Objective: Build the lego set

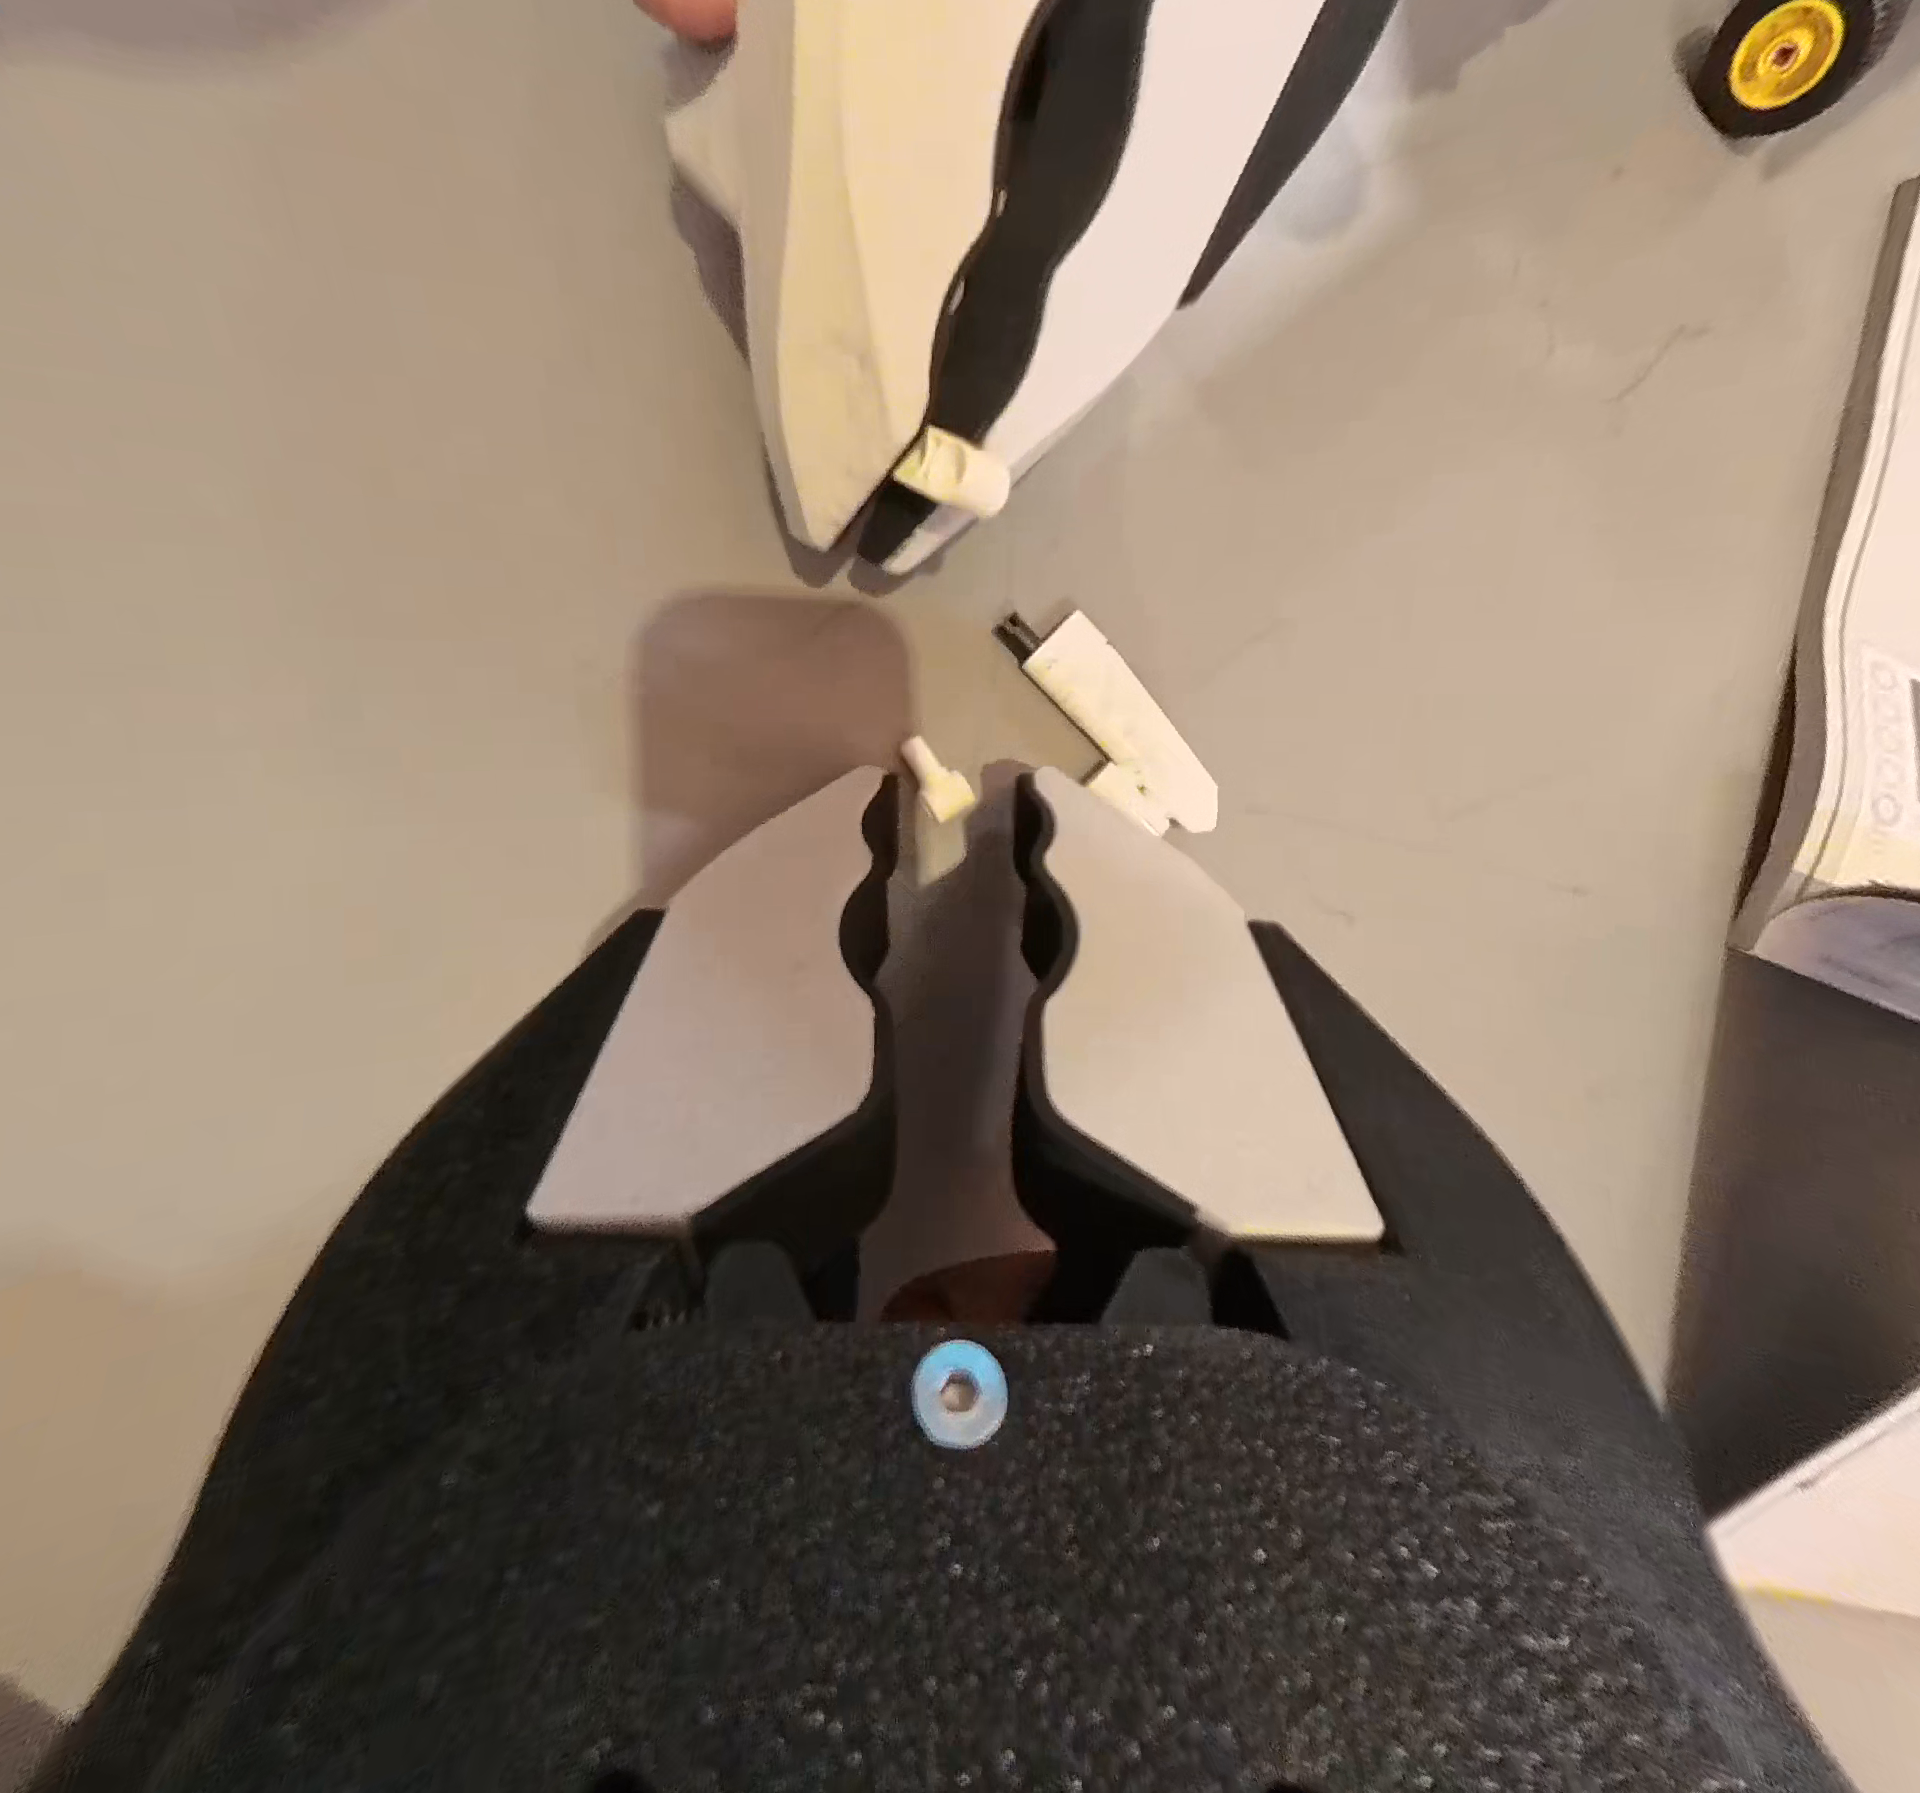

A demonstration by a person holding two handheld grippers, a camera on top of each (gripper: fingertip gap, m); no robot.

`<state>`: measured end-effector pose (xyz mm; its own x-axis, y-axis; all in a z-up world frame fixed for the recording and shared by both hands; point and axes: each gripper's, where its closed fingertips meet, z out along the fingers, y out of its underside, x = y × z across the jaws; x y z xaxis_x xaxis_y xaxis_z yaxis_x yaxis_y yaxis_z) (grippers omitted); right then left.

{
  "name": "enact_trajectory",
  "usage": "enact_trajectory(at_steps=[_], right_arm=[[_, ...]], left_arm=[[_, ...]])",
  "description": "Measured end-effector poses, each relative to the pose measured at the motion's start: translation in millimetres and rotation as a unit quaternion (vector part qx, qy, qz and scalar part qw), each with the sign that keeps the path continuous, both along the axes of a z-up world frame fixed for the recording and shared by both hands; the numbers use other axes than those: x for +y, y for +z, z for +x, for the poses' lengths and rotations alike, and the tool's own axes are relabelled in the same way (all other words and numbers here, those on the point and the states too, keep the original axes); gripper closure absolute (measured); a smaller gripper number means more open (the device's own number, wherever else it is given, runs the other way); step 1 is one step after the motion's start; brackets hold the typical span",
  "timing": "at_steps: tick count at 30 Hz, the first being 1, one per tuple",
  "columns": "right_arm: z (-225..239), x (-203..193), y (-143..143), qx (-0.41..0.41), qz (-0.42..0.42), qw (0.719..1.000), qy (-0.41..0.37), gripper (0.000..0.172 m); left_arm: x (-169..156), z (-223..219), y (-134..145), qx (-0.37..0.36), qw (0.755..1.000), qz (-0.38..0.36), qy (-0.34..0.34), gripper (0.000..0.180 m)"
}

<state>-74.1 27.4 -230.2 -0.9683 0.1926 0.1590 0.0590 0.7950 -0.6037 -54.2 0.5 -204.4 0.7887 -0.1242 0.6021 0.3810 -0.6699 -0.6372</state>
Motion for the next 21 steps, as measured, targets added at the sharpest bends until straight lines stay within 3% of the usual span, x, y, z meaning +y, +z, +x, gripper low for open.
enact_trajectory(at_steps=[3, 9, 15, 21], right_arm=[[2, -3, -1, -0.008, -0.004, 1.0, -0.006, 0.162], [-1, -1, 1, 0.045, 0.006, 0.997, -0.062, 0.162], [2, -6, 23, 0.124, -0.016, 0.985, -0.118, 0.162], [16, -4, 10, 0.068, -0.017, 0.981, -0.184, 0.161]], left_arm=[[0, 0, -5, 0.004, 1.0, -0.011, -0.001, 0.172], [5, -7, -8, 0.063, 0.998, -0.018, 0.018, 0.172], [12, -12, -11, 0.116, 0.992, -0.02, 0.038, 0.172], [16, -14, -11, 0.115, 0.993, -0.015, 0.038, 0.172]])
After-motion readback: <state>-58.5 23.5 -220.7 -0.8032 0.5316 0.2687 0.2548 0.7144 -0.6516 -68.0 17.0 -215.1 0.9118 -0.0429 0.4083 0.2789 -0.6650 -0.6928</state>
